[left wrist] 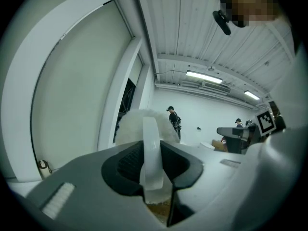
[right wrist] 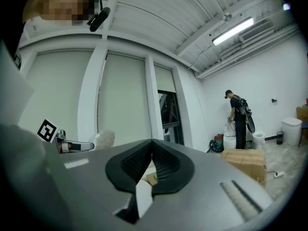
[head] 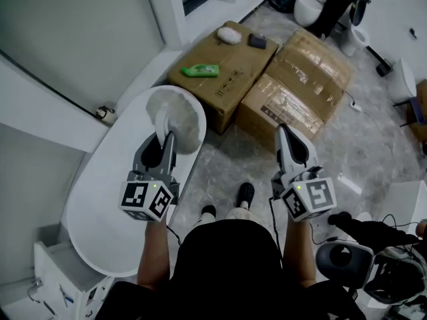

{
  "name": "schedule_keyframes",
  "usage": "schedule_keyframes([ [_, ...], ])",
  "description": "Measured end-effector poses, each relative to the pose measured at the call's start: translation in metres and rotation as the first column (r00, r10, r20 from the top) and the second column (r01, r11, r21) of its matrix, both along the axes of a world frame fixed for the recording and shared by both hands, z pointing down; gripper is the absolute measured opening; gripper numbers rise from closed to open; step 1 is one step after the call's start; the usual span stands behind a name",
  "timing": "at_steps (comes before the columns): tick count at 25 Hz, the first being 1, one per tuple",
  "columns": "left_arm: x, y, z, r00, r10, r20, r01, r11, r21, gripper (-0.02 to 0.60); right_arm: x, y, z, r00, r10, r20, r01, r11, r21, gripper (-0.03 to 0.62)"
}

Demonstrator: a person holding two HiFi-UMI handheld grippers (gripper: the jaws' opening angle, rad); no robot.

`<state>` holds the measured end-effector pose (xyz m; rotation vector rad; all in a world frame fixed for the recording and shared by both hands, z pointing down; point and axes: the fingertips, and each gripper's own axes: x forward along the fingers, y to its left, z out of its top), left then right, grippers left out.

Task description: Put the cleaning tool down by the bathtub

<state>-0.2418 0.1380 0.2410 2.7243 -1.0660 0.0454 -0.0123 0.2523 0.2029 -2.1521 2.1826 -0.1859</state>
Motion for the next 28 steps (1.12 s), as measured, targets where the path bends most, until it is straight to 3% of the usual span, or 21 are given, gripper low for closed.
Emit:
schedule_keyframes([
  [20,0.110,-0.011,0.003,0.986,-0.167,0.020,0.167,0.986,0.002,0.087,0.116,-0.049,0.014,0.981,-0.192,0.022,0.192,0.981,-0.015,0.008],
  [28,0.127,-0.007,0.010,0.978,-0.206,0.038,0.207,0.978,-0.007,0.087,0.137,-0.057,0.022,0.972,-0.231,0.040,0.232,0.973,-0.017,0.008],
])
